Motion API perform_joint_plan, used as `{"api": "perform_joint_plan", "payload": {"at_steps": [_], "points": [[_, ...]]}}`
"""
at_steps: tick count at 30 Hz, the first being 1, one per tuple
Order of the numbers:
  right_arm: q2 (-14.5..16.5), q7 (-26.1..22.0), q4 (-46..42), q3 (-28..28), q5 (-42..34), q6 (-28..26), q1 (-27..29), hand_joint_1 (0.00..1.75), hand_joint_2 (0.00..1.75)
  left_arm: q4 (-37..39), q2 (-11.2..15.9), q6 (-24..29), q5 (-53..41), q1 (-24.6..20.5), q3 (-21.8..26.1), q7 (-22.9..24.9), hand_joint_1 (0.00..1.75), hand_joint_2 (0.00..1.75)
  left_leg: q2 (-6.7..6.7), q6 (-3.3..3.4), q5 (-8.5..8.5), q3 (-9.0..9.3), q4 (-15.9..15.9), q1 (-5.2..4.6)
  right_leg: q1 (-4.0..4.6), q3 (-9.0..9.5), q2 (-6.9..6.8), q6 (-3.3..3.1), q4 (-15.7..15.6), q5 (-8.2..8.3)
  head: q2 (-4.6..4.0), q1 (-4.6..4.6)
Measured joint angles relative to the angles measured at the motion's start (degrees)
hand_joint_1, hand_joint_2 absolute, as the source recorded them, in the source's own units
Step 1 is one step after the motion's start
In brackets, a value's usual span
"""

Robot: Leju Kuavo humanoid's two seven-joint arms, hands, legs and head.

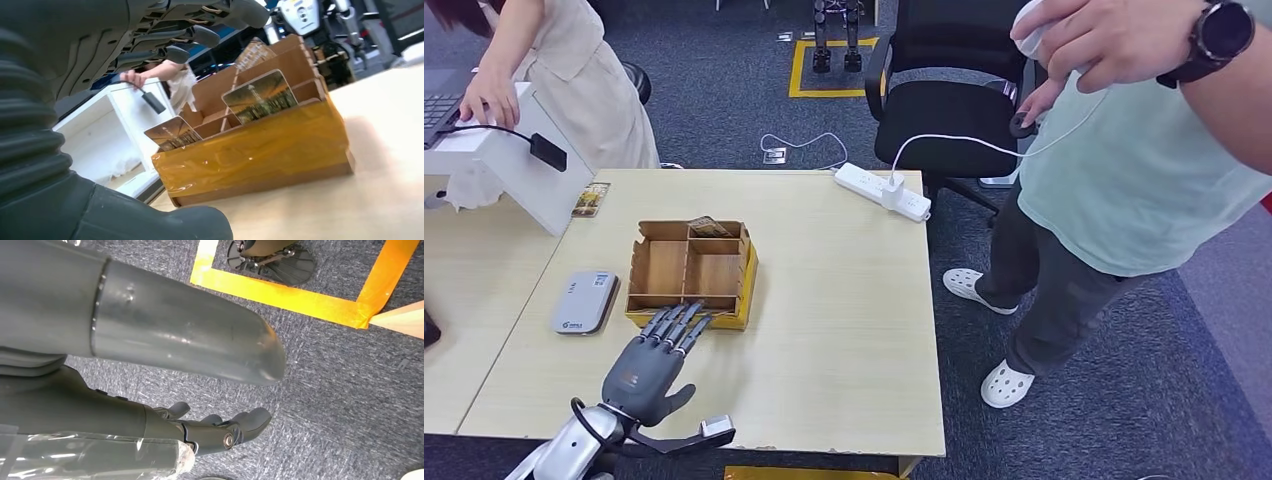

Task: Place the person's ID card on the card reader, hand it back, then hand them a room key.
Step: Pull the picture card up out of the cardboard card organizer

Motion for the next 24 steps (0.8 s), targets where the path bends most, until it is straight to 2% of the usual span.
{"api": "perform_joint_plan", "payload": {"at_steps": [7,14,24], "points": [[0.0,-0.2,0.3,-0.4,0.1,-0.5,0.5,0.00,0.00,0.1,-2.9,3.4,-1.2,0.0,5.0,1.9,0.00,1.75,0.00,0.00,0.00,0.00,0.0,0.03,0.04,0.00,0.00,0.00,0.0,0.00,0.00,0.02],[0.0,-0.4,0.3,-0.5,0.4,-0.6,0.7,0.00,0.00,1.2,-4.7,4.1,-4.1,-1.2,10.8,4.0,0.00,1.75,0.00,0.00,0.01,0.00,0.0,0.02,0.03,0.00,0.00,0.00,0.0,0.00,0.00,0.01],[0.0,-0.8,0.3,-0.5,0.5,-0.6,0.6,0.00,0.00,6.1,-6.8,3.5,-6.1,-2.7,13.2,4.1,0.00,1.75,0.00,0.00,0.00,0.00,0.0,0.02,0.03,0.00,0.00,0.00,0.0,0.00,0.00,0.01]]}}
